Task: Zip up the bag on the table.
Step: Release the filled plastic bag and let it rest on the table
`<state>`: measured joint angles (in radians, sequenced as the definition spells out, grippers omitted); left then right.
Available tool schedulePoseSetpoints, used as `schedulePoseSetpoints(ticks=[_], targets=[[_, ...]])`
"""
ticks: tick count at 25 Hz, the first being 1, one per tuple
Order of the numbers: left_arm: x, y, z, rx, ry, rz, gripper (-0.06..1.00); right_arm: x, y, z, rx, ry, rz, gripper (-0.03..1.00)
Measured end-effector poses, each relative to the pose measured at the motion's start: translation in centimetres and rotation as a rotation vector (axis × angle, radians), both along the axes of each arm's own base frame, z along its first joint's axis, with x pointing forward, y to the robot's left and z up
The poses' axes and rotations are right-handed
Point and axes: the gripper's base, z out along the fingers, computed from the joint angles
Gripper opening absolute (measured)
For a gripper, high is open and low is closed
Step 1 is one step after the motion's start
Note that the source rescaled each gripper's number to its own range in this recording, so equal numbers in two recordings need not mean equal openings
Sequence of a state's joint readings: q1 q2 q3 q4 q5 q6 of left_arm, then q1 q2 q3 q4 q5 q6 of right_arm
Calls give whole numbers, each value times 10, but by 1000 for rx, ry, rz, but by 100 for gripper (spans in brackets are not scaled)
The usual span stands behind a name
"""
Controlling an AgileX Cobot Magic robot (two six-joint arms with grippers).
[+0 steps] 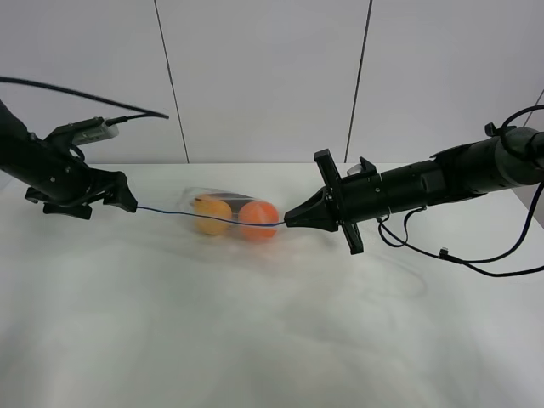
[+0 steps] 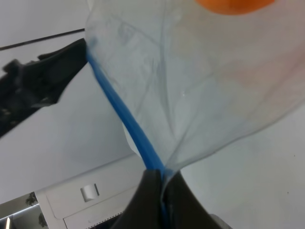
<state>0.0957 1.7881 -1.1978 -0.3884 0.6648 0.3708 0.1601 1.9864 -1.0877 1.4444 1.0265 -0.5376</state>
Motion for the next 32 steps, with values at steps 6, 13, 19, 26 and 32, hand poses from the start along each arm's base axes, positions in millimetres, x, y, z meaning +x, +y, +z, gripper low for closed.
schedulePoseSetpoints(ticks=[6,13,19,26,32], targets=[[3,6,23,62,95,52,99,0,0,0,3,-3,5,0],[-15,6,21,69,310,23,99,0,0,0,3,-13,9,0],[-28,4,21,57,448,13,99,0,0,0,2,-16,11,0],[-56,3,55,69,366,48,99,0,0,0,2,-19,12,0],[-143,-1,93,117,230,55,99,-1,1,1,13,-15,23,0]])
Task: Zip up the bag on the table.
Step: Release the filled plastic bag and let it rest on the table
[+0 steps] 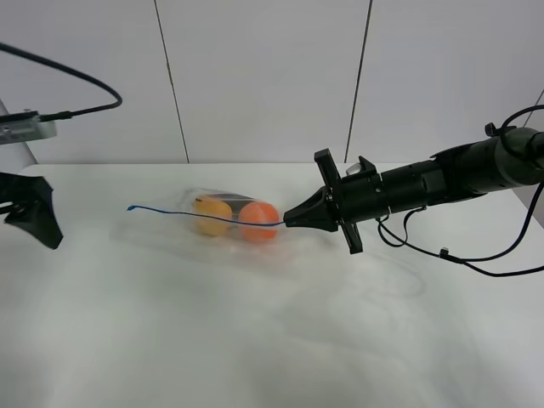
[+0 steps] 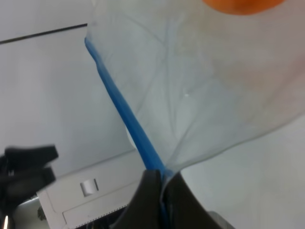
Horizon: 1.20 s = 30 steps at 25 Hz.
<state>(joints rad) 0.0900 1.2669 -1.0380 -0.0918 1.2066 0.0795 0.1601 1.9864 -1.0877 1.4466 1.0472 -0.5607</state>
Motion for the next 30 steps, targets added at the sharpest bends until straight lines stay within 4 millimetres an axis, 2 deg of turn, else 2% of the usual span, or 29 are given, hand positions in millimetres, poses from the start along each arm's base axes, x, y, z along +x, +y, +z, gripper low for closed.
schedulePoseSetpoints(ticks=[4,6,10,13,15,19,30], targets=[[-70,-1,14,71,-138,-4,99,0,0,0,3,-1,4,0],[-103,-3,13,97,-207,-3,99,0,0,0,4,-1,6,0],[-162,-7,5,127,-381,5,99,-1,1,1,12,1,14,0],[-193,-10,-8,138,-504,11,99,-1,1,1,13,-1,16,0],[-205,-11,-17,139,-607,14,99,-1,1,1,14,-2,18,0],[-213,-13,-27,140,-731,27,99,-2,1,1,15,-13,27,0],[-214,-13,-26,132,-757,28,99,-2,1,2,16,-20,32,0]])
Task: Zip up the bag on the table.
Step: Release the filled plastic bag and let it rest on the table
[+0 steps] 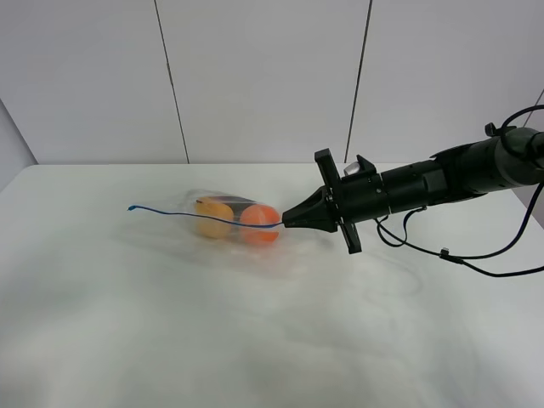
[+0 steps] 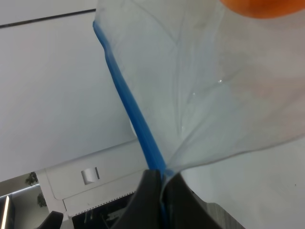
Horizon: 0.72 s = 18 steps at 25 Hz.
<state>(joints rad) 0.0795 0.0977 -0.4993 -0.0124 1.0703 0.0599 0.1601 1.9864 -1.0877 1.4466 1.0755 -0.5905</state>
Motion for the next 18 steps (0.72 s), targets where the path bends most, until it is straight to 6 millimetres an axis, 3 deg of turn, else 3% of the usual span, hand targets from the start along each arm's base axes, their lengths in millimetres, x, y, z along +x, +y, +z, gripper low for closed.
schedulePoseSetpoints(ticks=[6,13,16,18], targets=[[-14,-1,0,3,-91,-87,99,0,0,0,0,0,0,0],[-16,-1,0,4,-102,-89,99,0,0,0,-1,-1,-1,2],[-16,-1,0,4,-102,-89,99,0,0,0,-6,-2,-3,18],[-16,-1,0,4,-102,-89,99,0,0,-1,-9,-3,0,45]])
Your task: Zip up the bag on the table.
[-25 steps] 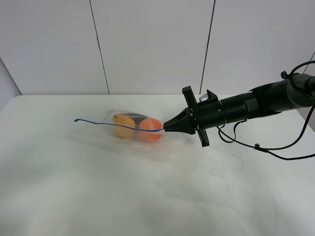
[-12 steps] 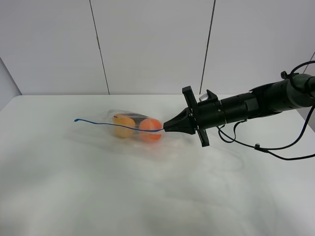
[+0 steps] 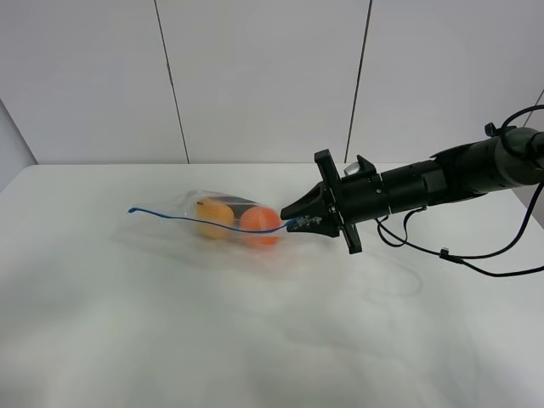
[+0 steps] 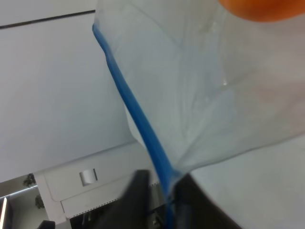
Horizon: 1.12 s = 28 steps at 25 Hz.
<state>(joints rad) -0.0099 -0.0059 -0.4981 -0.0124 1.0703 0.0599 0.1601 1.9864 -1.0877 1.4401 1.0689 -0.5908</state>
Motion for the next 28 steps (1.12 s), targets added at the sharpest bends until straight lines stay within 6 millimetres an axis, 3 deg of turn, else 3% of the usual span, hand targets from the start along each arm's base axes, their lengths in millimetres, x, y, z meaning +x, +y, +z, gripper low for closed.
schedulePoseSetpoints(ticks=[3,6,13,19,28], targets=[[0,0,0,0,0,0,99,0,0,3,-22,-30,30,85],[0,0,0,0,0,0,99,7,-2,18,-109,-129,123,97],[0,0,0,0,0,0,99,44,-32,67,-664,-290,242,100],[0,0,0,0,0,0,99,57,-65,90,-1061,-287,230,100],[0,0,0,0,0,0,99,56,-116,90,-1142,-160,179,100]])
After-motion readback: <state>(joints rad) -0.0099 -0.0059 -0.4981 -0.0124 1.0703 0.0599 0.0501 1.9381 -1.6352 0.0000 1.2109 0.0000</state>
